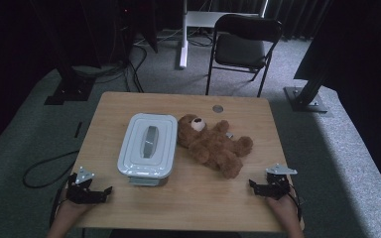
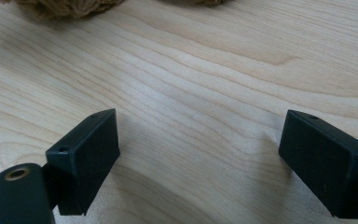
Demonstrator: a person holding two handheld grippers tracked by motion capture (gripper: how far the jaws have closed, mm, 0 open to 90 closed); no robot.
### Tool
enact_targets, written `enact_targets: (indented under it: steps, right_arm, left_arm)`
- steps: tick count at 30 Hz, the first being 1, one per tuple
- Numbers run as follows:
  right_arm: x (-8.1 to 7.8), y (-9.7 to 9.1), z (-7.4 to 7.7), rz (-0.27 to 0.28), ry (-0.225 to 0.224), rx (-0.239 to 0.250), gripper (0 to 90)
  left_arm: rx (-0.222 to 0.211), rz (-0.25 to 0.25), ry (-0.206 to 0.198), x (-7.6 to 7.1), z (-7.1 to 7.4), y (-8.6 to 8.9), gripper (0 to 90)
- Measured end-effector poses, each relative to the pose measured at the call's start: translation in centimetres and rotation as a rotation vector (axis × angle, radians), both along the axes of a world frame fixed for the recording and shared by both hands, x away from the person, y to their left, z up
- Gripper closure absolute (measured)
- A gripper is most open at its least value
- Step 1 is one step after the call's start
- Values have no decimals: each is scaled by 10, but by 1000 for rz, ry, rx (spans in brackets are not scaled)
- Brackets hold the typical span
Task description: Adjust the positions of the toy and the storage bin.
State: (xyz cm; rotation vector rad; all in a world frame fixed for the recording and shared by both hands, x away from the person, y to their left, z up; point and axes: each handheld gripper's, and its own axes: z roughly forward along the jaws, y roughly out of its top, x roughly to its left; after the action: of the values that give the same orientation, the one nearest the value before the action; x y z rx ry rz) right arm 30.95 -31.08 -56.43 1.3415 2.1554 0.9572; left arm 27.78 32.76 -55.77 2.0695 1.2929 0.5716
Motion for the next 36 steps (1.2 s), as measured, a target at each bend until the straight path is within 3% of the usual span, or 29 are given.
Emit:
enact_targets:
  steps: [9, 12, 19, 23, 36]
  right_arm:
    - [-2, 0, 1, 2, 5, 0, 111]
    - [-2, -3, 4, 19, 39, 58, 118]
    - [0, -2, 9, 31, 55, 91, 126]
    - [4, 2, 18, 55, 55, 115, 126]
    - [20, 6, 64, 113, -19, 199, 131]
  left_arm:
    - [0, 2, 0, 0, 0, 0, 5]
    - [-1, 2, 0, 0, 0, 0, 5]
    - [-1, 2, 1, 0, 0, 0, 5]
    - [-1, 2, 1, 0, 0, 0, 5]
    - [-3, 5, 0, 0, 0, -1, 5]
